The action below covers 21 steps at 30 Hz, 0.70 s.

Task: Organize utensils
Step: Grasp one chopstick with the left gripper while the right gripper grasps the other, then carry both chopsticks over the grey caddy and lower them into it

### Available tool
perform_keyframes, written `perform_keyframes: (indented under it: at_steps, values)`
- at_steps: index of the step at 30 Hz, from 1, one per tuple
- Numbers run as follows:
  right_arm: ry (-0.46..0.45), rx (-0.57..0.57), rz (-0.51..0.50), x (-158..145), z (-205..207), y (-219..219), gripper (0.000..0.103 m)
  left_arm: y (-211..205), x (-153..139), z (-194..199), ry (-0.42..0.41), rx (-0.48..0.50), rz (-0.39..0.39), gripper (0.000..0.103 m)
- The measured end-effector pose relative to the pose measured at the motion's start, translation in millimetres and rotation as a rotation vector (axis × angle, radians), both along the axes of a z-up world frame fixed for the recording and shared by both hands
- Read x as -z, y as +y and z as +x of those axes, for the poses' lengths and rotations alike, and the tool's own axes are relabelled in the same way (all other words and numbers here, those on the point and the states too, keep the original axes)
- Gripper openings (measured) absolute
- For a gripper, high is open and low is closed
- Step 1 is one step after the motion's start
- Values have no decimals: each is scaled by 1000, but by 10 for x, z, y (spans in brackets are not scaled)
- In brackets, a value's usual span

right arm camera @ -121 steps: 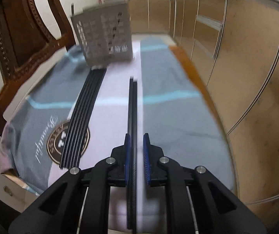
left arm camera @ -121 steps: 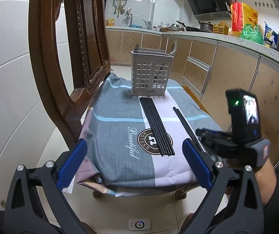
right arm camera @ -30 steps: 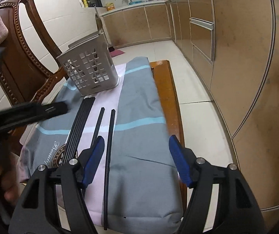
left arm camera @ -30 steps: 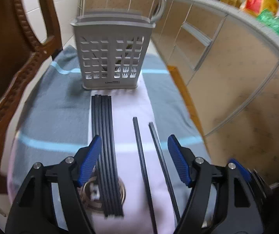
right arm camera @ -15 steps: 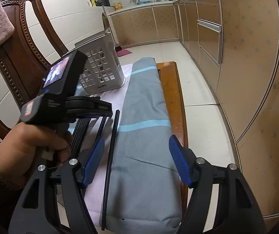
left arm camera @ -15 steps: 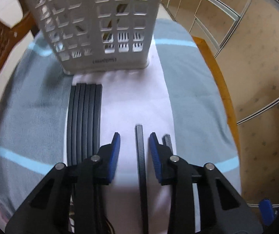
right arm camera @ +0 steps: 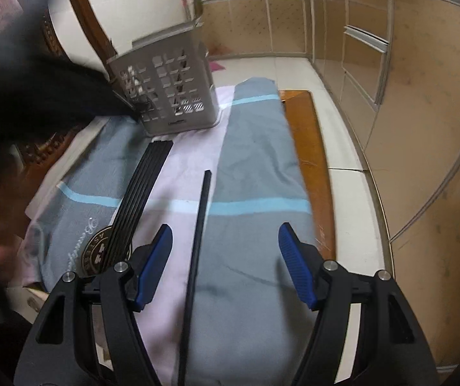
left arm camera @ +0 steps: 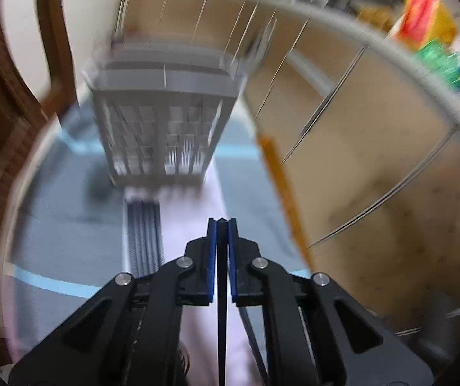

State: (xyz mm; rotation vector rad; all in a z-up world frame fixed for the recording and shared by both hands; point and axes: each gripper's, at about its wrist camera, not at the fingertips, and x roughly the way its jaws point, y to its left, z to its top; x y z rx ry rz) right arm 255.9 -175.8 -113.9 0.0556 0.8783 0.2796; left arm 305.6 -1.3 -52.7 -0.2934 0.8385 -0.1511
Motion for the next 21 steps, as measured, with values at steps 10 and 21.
perform_keyframes:
  at_steps: [10,21]
  values:
    - [185,-67,-158,383,917,676,32,581,-834,-958,-214,-36,58,7]
    - [67,-90,-93,-80,624,556,7,864,-840,-1274,-222,-79,99,7]
